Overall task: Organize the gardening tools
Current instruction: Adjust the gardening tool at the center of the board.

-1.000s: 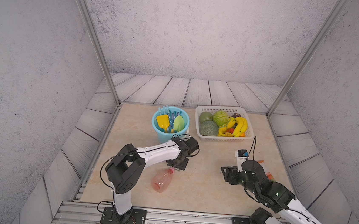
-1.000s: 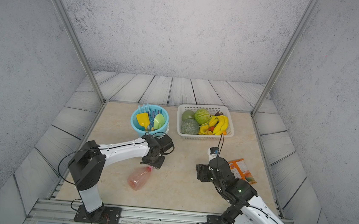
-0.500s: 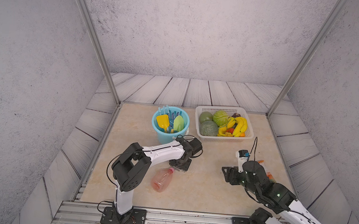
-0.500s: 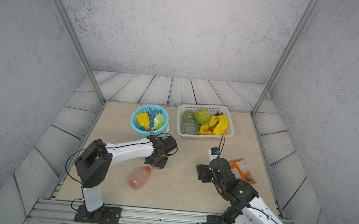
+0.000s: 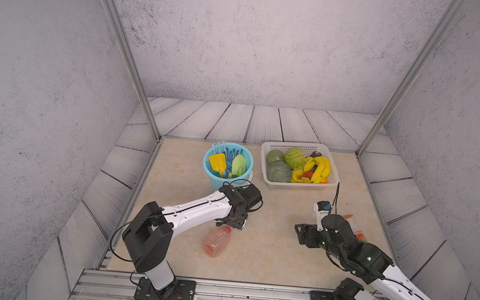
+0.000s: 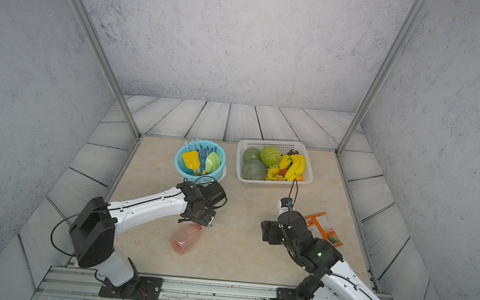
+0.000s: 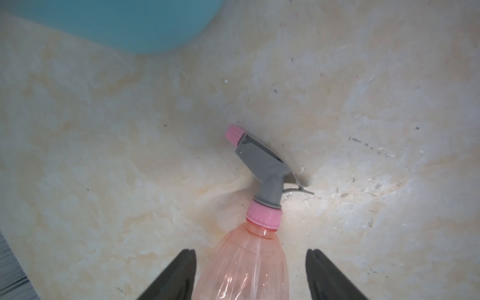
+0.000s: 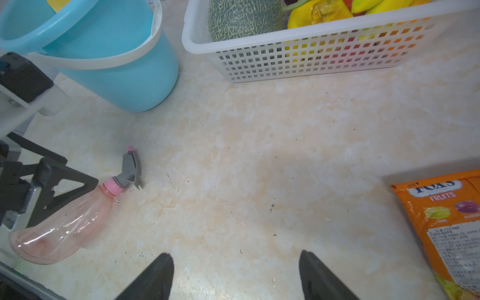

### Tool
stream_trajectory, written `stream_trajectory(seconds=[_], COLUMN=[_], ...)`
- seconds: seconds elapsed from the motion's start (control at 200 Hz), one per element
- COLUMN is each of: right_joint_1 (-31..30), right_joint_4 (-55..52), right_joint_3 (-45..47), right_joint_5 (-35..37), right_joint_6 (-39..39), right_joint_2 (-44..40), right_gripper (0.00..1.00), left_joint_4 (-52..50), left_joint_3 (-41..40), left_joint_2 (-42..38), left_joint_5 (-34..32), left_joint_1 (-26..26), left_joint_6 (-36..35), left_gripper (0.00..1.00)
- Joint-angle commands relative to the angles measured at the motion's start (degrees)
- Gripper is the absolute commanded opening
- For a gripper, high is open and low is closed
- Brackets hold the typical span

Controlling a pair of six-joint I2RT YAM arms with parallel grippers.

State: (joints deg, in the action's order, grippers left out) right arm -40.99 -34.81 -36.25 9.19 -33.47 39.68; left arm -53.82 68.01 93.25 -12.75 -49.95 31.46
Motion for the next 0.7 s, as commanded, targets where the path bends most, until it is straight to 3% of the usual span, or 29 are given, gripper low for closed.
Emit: stream_trajectory(seconds=[0.0,0.26,0.696], right_joint_1=[0.3,0.3,0.4], right_joint_4=[-0.3,-0.5,0.5], right_joint_3=[-0.6,0.2,0.8], right_joint_5=[0.3,0.4,0.7], right_joint_6=[-0.5,-0.9,-1.3], right_joint_2=[0.1,-0.4,0.9], right_gripper=[0.81,0.81,0.8], left_joint_4=[-0.9,-0.3,3.3], left_joint_3=[-1.4,-1.3,-3.7], left_joint_2=[0.3,5.8,9.3], left_joint_5=[-1.5,-2.5,1.8], left_joint_1=[-0.1,-0.1,-0.1], left_joint_6=[0.1,-0.9,-1.0], left_gripper=[0.74,0.66,0.46])
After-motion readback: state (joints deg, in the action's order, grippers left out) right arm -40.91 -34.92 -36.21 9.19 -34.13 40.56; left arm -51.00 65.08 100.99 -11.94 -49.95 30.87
